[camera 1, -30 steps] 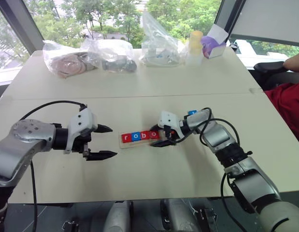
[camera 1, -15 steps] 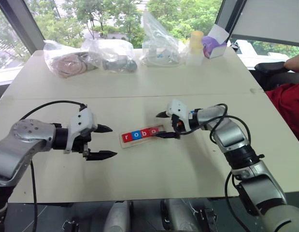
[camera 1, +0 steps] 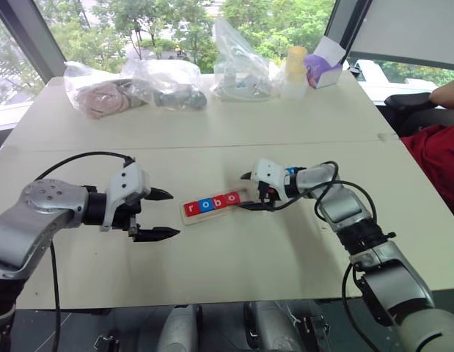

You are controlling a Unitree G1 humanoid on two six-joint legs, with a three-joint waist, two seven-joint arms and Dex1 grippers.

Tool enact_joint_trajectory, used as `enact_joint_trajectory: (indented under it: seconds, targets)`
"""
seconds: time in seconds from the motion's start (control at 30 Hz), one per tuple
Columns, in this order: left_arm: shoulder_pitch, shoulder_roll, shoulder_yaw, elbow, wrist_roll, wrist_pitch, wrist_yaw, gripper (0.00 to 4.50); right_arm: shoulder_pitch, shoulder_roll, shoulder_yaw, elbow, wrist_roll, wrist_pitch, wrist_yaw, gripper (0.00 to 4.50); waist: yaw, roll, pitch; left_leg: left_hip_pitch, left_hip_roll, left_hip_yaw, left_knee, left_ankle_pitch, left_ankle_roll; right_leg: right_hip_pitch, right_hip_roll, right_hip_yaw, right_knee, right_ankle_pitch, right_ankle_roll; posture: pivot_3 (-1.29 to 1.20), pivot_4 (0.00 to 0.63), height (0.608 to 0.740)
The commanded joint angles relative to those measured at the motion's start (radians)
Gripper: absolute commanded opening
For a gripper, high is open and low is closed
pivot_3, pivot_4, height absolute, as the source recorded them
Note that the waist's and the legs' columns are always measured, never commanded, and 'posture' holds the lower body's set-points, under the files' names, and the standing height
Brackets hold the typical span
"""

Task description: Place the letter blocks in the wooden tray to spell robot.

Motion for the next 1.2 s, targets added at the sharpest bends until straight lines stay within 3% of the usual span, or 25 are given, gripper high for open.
enact_joint_trajectory:
  seconds: [0.03,0.33,0.47,0.73,0.9,1.2]
  targets:
    - [0.005,0.009,0.030,-0.024,-0.002,-0.002,0.007,4.50,-0.039,0.004,-0.009,0.003,-0.004,-0.042,-0.002,4.12,0.000,0.000,0.000,0.000,0.000,0.000,0.000,0.000,0.000,0.000,0.000,0.000,0.000,0.000,0.000,0.00,0.150,0.740]
    - [0.029,0.018,0.046,-0.017,-0.003,0.001,0.015,4.50,0.013,-0.064,-0.070,-0.096,0.114,0.041,0.149,4.12,0.002,0.000,0.000,0.000,0.000,-0.001,0.000,0.000,0.000,0.000,-0.001,0.000,0.000,0.000,0.000,0.00,0.150,0.740]
    - [0.047,0.022,0.057,-0.009,0.003,-0.011,0.017,4.50,0.019,-0.089,-0.120,-0.113,0.148,0.115,0.123,4.12,0.002,0.000,0.000,0.000,0.000,-0.001,0.000,0.000,0.000,0.000,-0.001,0.000,0.000,0.000,0.000,0.00,0.150,0.740]
    - [0.051,-0.036,0.106,-0.009,-0.020,-0.014,0.079,4.50,0.127,-0.107,-0.400,-0.223,0.168,0.356,-0.265,4.12,0.008,0.000,0.000,0.000,0.000,-0.001,0.000,0.000,0.000,0.000,-0.001,0.000,0.000,0.000,0.000,0.00,0.150,0.740]
    - [-0.017,-0.117,0.080,0.010,-0.017,-0.034,0.125,4.50,0.231,-0.043,-0.509,-0.299,0.132,0.480,-0.548,4.12,0.015,0.000,0.000,0.000,0.000,0.000,0.000,0.000,0.000,0.000,-0.002,0.000,0.000,0.000,0.000,0.00,0.150,0.740]
    - [-0.166,-0.243,-0.038,0.066,0.035,-0.075,0.144,4.50,0.291,0.170,-0.456,-0.456,0.136,0.573,-0.777,4.12,0.001,0.000,0.000,0.000,-0.001,0.000,0.000,0.001,-0.001,-0.001,0.001,0.002,0.002,0.000,0.000,0.00,0.150,0.740]
